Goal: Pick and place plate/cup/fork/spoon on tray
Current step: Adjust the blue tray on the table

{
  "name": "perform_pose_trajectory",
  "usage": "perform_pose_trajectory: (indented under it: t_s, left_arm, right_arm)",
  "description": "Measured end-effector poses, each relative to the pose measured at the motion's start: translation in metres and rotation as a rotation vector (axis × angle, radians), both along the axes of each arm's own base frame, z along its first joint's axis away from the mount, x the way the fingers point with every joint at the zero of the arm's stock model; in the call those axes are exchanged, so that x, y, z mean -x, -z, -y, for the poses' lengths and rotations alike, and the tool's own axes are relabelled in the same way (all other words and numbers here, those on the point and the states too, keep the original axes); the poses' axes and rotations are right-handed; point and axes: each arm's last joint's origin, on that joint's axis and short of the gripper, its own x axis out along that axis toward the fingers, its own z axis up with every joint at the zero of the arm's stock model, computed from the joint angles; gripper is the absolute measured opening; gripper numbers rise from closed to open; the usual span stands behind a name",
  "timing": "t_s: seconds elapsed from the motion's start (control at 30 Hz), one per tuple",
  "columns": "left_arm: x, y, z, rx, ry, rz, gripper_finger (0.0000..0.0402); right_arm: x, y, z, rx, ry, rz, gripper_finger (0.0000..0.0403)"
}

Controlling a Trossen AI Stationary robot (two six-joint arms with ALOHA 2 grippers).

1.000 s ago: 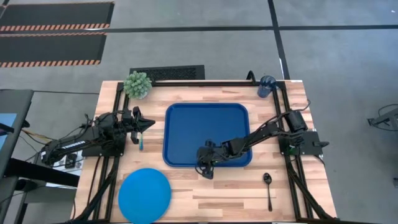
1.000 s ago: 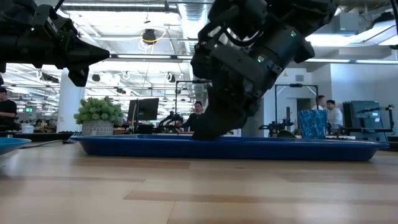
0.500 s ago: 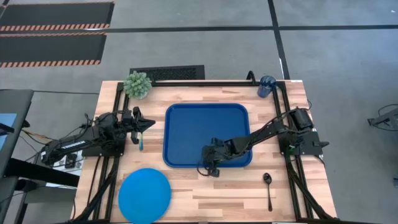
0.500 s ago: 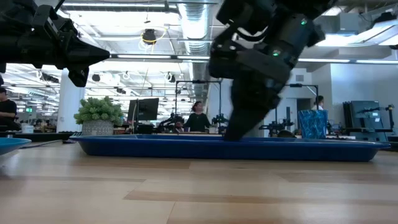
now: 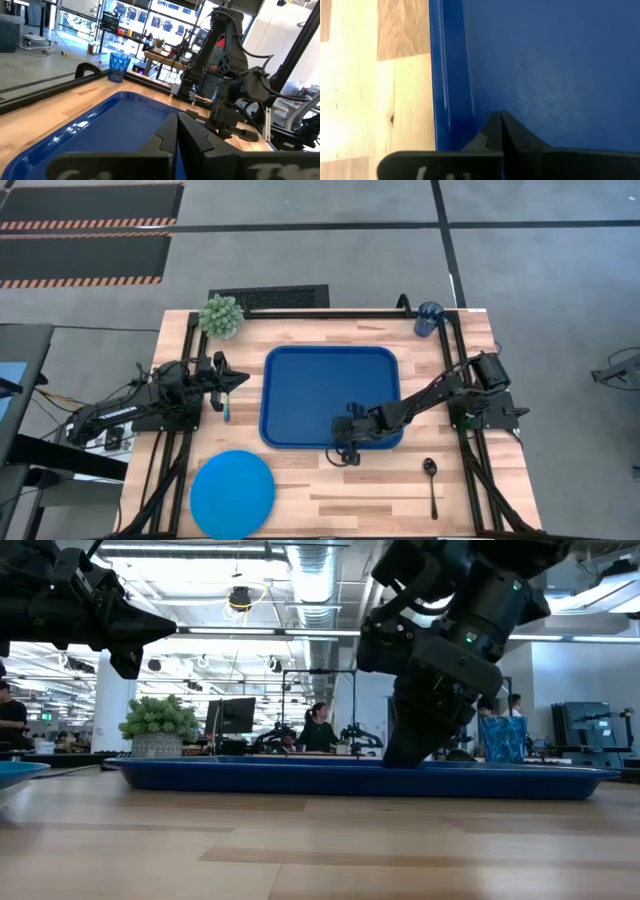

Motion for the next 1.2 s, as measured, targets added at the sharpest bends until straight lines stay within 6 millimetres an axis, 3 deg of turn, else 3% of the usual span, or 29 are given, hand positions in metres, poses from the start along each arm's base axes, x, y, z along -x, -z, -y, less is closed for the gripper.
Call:
perform_pose_trajectory:
  t_s: [0.8,1.2]
  left_arm:
    - [0.0,0.0,0.0,0.0,0.0,0.001,0.0]
    - [0.0,0.0,0.0,0.0,0.0,0.0,0.0]
  right_arm:
    - [0.006,0.002,-0.011,-0.069,-0.133,-0.048,0.0003]
    - [0.011,-0.014,-0.004,-0.031,-0.146,-0.032,0.0005]
